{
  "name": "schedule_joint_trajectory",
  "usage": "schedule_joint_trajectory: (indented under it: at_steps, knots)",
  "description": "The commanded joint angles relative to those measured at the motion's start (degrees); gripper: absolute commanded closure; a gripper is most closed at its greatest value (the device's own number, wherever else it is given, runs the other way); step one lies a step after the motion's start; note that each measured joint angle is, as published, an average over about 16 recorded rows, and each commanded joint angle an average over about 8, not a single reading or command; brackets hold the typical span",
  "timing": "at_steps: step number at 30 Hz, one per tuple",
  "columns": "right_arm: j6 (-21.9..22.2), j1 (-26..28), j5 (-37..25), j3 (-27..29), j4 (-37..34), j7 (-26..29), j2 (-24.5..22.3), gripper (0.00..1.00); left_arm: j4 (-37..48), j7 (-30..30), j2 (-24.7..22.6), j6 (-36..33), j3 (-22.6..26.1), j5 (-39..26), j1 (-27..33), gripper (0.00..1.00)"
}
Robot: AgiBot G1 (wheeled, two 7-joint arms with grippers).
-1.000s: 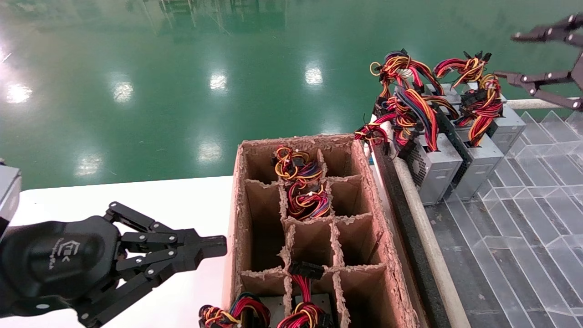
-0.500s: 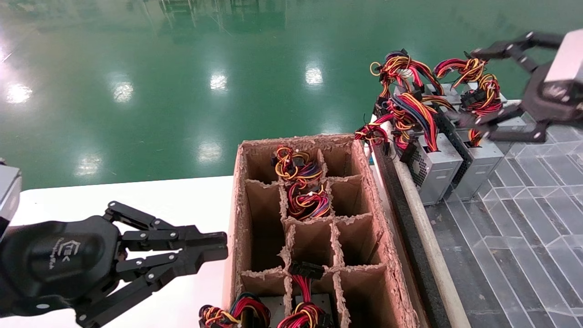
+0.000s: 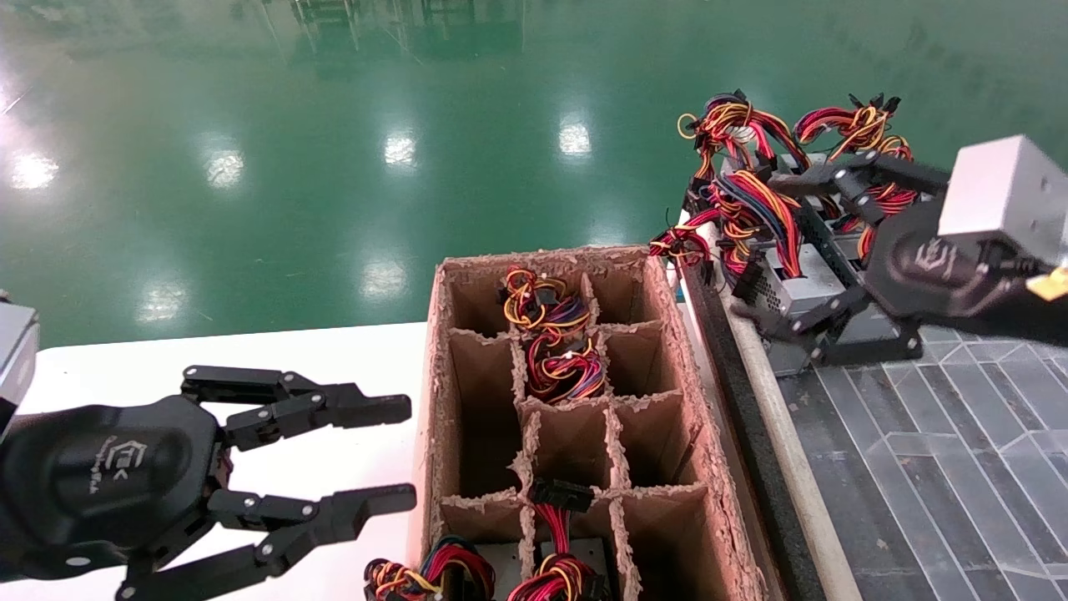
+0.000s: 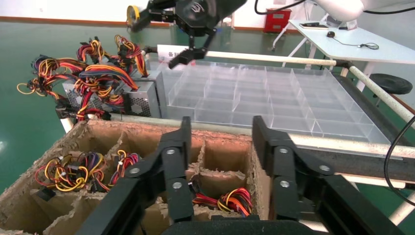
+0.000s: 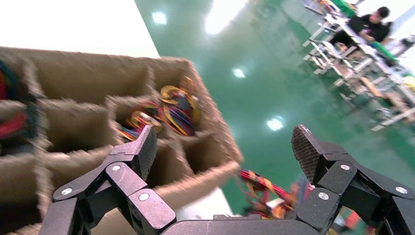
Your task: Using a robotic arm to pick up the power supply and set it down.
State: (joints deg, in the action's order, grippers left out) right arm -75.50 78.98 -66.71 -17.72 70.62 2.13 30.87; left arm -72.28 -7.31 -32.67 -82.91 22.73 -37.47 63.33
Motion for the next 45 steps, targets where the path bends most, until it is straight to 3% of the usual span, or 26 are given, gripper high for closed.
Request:
schedule_joint_trajectory:
  at_steps: [1,33,37,38,41,45]
  knots:
    - [-0.60,-1.02,1.46,0.10,0.17,0.51,0.24,0.00,0.00,0.00,0.00,0.00,0.00,0.00,0.00,0.00]
    - [-10.00,-17.12,24.44,1.68,2.90,8.46,4.07,0.00,0.00,0.01,0.00,0.01,0.01,0.01,0.00,0.00]
    - [-10.55,-18.12,25.87,1.78,3.06,8.86,4.31,0.00,0.01,0.01,0.01,0.02,0.00,0.02,-0.01,0.32]
    - [-10.63,-18.26,26.09,1.80,3.08,8.91,4.35,0.00,0.01,0.01,0.01,0.02,0.00,0.02,-0.01,0.35]
    - [-10.71,-18.37,26.27,1.83,3.10,8.93,4.39,0.00,0.01,0.01,0.01,0.02,0.00,0.02,-0.01,0.35]
    - [-10.59,-18.11,25.91,1.83,3.07,8.84,4.33,0.00,0.01,0.01,0.01,0.02,0.00,0.02,-0.01,0.03]
